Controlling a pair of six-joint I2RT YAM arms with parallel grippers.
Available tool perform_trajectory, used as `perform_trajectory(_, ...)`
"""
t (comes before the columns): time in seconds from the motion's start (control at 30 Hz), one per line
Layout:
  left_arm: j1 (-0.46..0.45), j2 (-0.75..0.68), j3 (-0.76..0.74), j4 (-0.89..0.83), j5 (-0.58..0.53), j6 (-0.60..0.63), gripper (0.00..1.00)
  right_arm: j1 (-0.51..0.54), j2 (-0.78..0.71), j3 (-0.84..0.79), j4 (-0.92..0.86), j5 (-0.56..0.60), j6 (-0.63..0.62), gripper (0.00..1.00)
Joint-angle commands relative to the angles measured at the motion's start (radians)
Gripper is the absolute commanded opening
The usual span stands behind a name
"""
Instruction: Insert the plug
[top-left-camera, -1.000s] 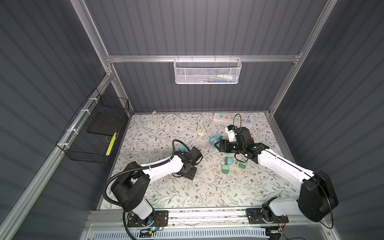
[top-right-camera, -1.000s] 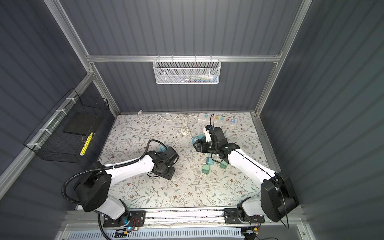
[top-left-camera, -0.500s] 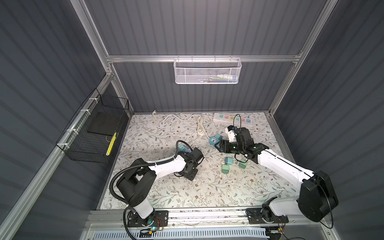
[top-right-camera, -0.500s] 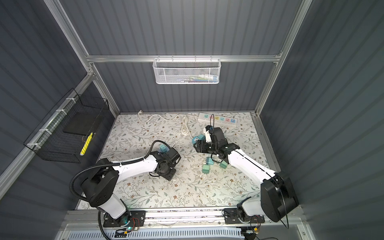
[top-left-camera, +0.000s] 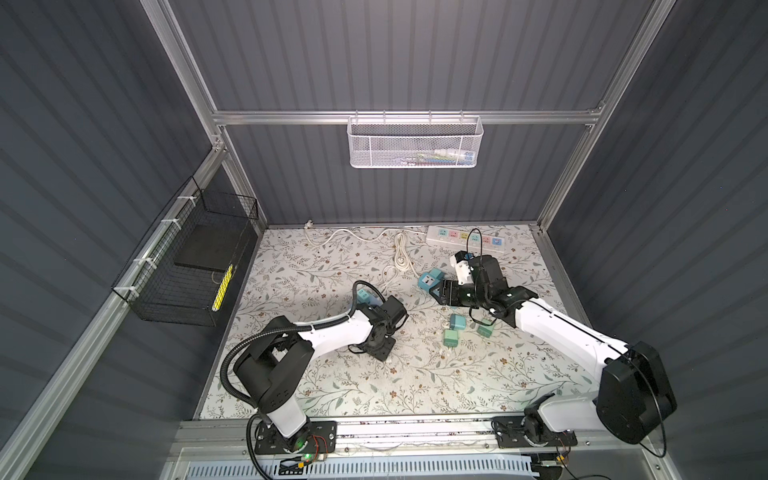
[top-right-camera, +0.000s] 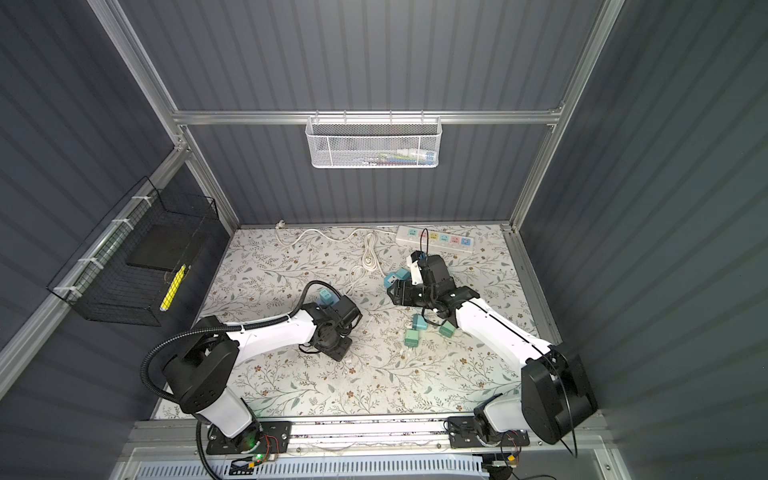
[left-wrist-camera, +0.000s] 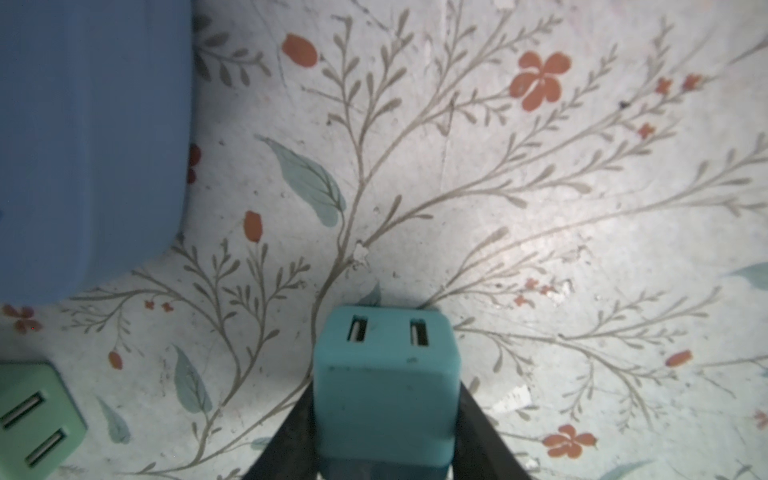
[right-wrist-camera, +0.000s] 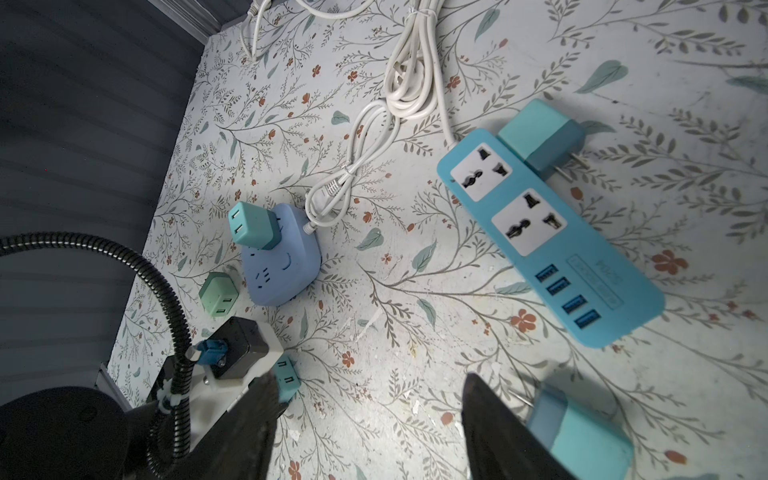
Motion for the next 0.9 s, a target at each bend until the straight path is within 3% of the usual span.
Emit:
perform_trajectory(0.0, -0.001, 0.006, -0.010, -0.007, 0.001, 0.002, 0.48, 0.002, 0.004, 0.007, -0.012, -0.004, -0.001, 0.70)
perform_trajectory(0.37, -0.001, 0.068, 0.002, -0.010, 0.031, 0.022, 0.49, 0.003, 0.007, 0.010, -0.008, -0.029, -0.002, 0.70)
perform_trajectory(0.53, -0.002, 0.055, 0.008, 0.005, 0.025, 0.007, 0.30, 0.002, -0.019, -0.011, -0.007, -0.030, -0.007, 0.70)
perform_trajectory(0.73, -0.010, -0.143, -0.031, 0.159, -0.052, 0.011, 0.23, 0.003, -0.050, -0.031, -0.009, -0.062, 0.002, 0.64)
perform_trajectory(0.87, -0.012, -0.337, -0.166, 0.440, -0.051, 0.067, 0.22, 0.007, -0.070, -0.038, 0.009, -0.136, 0.025, 0.60)
